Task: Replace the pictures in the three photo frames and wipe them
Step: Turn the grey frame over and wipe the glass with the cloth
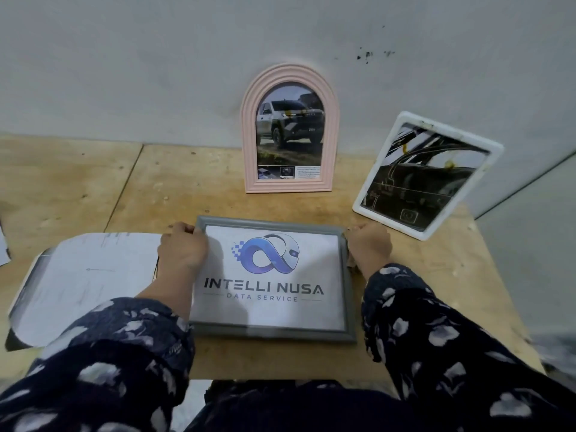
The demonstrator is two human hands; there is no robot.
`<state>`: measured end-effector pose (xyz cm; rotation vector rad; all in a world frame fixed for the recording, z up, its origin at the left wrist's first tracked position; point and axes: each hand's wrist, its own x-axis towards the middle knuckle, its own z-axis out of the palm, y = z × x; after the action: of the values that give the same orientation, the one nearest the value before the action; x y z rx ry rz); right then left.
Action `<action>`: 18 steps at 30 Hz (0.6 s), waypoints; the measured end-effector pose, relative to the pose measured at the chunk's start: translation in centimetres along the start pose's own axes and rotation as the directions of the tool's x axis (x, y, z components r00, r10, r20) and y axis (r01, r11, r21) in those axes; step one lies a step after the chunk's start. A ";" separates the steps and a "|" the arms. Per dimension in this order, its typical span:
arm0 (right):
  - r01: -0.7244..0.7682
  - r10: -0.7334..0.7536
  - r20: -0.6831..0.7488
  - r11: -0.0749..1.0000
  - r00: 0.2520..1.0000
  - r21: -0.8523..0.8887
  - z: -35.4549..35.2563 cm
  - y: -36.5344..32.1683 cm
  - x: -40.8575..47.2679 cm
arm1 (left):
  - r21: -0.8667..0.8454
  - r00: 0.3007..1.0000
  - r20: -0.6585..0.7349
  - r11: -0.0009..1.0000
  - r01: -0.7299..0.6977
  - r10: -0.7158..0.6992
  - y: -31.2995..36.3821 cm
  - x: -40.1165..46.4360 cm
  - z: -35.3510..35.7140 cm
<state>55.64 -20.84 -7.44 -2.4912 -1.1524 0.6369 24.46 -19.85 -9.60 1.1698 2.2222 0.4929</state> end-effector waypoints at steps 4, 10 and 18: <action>-0.120 0.114 0.040 0.968 0.993 0.219 0.2 -0.1 -0.2 | -0.179 1.000 0.009 0.984 0.017 -0.016 1.1 -1.1 0.3; -0.091 0.021 0.144 0.862 0.989 0.498 0.8 -4.4 -0.5 | -0.312 0.991 -0.055 0.945 0.100 -0.123 -0.5 0.7 -3.1; 0.108 -0.259 0.266 0.873 0.928 0.475 5.2 -12.7 -3.9 | -0.517 0.888 -0.416 0.854 -0.054 -0.196 -1.9 3.3 -14.2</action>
<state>42.66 -15.42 -4.96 -1.8991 -1.1701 1.1430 12.75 -18.94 -0.77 0.7205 2.2709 1.3604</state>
